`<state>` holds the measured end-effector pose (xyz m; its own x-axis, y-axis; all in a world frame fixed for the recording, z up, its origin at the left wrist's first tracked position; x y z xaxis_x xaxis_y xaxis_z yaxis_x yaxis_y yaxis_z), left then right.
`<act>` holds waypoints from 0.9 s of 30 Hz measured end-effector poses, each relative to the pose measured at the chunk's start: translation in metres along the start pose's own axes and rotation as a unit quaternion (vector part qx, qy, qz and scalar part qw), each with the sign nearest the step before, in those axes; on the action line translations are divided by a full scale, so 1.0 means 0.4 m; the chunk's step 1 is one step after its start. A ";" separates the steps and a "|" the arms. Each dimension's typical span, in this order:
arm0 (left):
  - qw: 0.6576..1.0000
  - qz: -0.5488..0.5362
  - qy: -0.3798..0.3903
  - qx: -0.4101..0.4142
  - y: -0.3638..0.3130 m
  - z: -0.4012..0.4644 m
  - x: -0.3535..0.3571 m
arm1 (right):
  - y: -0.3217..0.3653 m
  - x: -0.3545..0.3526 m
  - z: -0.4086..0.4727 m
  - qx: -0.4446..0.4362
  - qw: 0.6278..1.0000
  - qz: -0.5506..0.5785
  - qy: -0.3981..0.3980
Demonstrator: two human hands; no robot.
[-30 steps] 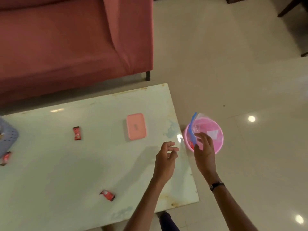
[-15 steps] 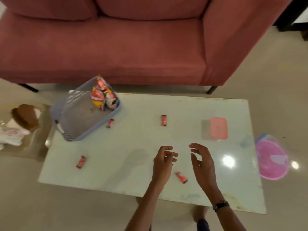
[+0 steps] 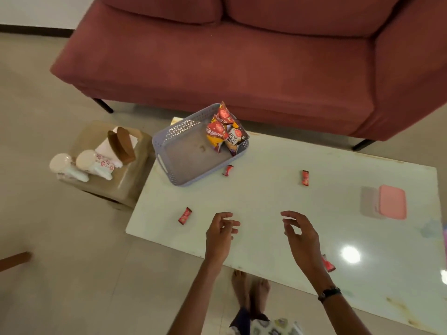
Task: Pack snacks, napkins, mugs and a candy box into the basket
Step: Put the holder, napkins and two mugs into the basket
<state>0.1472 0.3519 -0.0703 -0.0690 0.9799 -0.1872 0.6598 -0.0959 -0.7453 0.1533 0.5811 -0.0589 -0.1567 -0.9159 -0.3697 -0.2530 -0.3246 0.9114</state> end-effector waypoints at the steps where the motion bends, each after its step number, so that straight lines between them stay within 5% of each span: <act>1: 1.000 -0.007 -0.003 -0.003 0.003 0.003 -0.012 | 0.007 0.017 0.003 0.002 1.000 0.000 0.006; 13: 0.995 -0.083 -0.059 0.003 0.010 0.105 -0.263 | 0.164 0.360 0.105 -0.063 0.995 0.006 0.079; 27: 0.983 -0.116 -0.139 0.035 -0.113 0.439 -0.808 | 0.389 1.151 0.340 -0.113 0.972 -0.098 0.178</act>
<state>0.0081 0.0089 -0.0887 -0.4199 0.8922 -0.1665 0.5493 0.1037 -0.8292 -0.0882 0.1409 -0.1118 0.2251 -0.8415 -0.4911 -0.0215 -0.5082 0.8610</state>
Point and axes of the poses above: each hand's wrist, its own z-axis towards the middle knuckle, its own x-axis out of the palm, y = z × x, the point moved 9 cm from there along z, towards the middle knuckle, and after that the axes turned 4 degrees about -x, right-handed, at the moved point
